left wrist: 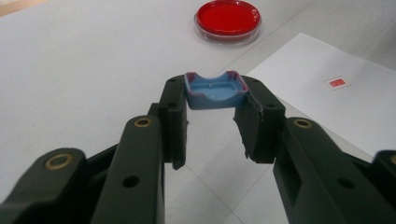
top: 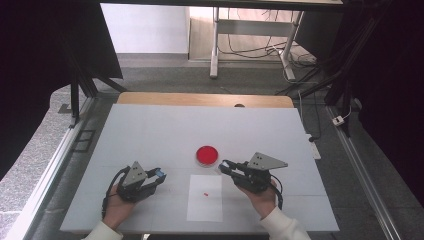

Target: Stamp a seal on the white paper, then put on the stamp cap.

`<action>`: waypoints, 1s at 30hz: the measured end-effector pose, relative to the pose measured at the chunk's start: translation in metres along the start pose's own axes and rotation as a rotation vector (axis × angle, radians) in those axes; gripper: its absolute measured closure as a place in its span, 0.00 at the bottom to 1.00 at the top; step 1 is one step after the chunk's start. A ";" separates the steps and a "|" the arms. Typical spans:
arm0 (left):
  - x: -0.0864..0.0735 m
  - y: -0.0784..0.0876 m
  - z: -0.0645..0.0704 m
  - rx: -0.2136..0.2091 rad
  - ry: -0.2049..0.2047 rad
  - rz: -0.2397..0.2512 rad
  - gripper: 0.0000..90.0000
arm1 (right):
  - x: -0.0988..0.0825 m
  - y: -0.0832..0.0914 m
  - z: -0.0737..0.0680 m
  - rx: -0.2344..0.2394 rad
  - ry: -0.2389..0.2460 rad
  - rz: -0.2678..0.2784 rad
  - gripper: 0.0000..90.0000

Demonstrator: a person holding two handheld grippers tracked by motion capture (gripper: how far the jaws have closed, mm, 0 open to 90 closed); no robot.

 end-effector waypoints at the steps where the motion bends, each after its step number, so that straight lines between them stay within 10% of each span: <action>1: 0.000 0.000 0.000 -0.001 0.000 -0.001 0.71 | 0.001 0.001 0.001 -0.003 0.000 0.002 0.83; 30: 0.007 -0.008 0.008 -0.019 -0.018 0.001 0.71 | 0.009 0.006 0.002 -0.005 -0.008 0.032 0.83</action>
Point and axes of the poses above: each handheld gripper's, and its own axes: y roughly backward along the jaws, x roughly out of its top, z roughly to its right, the point moved 6 cm from there along -y, roughly forward along the jaws, and after that the axes turned 1 degree about y, right-handed, at the moved point
